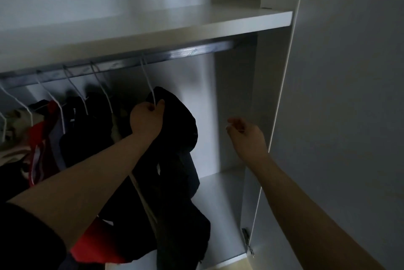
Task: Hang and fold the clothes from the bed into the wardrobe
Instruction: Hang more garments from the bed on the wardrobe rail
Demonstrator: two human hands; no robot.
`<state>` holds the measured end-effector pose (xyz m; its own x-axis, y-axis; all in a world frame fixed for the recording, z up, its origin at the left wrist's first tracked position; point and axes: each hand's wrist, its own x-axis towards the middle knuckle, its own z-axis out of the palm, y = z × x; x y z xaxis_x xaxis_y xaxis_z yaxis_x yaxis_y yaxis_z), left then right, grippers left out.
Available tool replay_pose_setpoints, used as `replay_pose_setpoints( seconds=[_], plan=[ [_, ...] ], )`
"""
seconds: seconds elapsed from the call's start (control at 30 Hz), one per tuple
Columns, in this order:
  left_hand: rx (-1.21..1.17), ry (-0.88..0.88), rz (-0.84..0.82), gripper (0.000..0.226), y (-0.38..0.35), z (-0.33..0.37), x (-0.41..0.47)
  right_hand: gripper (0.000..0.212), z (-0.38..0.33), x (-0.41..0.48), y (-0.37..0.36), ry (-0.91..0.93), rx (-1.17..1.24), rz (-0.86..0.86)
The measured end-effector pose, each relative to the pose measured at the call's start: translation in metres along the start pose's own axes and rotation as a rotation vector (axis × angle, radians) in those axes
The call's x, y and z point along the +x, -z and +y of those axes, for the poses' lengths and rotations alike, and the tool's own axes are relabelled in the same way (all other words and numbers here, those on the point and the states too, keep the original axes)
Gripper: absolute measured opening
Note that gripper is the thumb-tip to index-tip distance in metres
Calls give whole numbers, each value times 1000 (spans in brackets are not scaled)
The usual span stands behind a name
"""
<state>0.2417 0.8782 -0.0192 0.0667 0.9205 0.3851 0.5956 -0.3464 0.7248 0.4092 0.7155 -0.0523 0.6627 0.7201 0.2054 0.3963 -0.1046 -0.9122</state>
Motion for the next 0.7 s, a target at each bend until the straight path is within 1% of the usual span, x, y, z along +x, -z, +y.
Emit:
replay_pose_setpoints(
  seconds=[0.13, 0.27, 0.43, 0.57, 0.7],
  plan=[
    [6, 6, 53, 57, -6, -5, 14, 24, 10, 8, -10, -1, 14, -8],
    [-10, 56, 123, 59, -14, -7, 26, 22, 21, 8, -16, -16, 28, -17],
    [26, 17, 124, 59, -21, -7, 43, 23, 27, 16, -17, -19, 35, -29],
    [-2, 24, 144, 56, -29, -7, 54, 23, 24, 28, -16, 19, 19, -30],
    [-16, 22, 117, 57, -33, -7, 63, 23, 28, 31, -17, 31, 3, -27]
  ],
)
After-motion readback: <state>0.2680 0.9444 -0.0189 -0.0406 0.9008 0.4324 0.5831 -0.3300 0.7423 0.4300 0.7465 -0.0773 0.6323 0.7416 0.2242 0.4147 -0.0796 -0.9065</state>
